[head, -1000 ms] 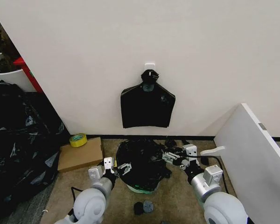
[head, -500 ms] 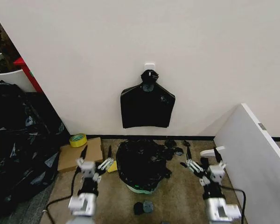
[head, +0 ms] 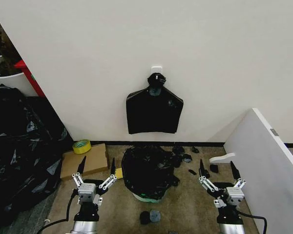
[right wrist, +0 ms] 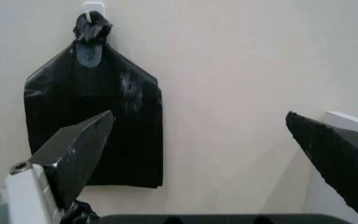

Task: Place the garbage bag over the trash bin.

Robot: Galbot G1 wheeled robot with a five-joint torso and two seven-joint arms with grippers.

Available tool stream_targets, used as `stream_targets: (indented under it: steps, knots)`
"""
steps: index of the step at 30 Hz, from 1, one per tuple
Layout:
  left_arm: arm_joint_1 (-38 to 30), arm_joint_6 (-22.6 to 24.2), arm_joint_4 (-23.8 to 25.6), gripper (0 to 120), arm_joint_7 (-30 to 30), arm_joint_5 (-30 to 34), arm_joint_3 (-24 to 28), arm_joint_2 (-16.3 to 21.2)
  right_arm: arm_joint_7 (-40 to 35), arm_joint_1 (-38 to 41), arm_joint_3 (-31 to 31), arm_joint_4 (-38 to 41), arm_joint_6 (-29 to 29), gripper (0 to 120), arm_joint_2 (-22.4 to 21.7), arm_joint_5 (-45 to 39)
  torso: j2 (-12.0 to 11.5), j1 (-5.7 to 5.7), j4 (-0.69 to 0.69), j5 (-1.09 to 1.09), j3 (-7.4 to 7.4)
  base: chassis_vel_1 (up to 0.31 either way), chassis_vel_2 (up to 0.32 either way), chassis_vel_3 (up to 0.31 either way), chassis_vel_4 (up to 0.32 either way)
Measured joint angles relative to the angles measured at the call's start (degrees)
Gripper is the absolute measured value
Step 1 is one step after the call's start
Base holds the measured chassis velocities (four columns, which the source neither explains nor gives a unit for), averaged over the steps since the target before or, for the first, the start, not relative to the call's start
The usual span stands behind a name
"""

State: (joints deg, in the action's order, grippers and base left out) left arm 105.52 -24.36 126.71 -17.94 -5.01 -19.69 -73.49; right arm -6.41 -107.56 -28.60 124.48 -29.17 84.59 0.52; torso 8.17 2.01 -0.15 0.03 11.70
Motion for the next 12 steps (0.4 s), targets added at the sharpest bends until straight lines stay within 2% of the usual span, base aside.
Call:
stream_targets:
  steps: [12]
  knots:
    - [0.55, -0.07, -0.64, 100, -0.23, -0.29, 0.89, 0.13, -0.02, 0.05, 0.10, 0.15, 0.09, 100, -0.11, 0.23, 0.00, 0.00, 0.00, 0.00, 0.00, 0.000, 0.000, 0.000, 0.000]
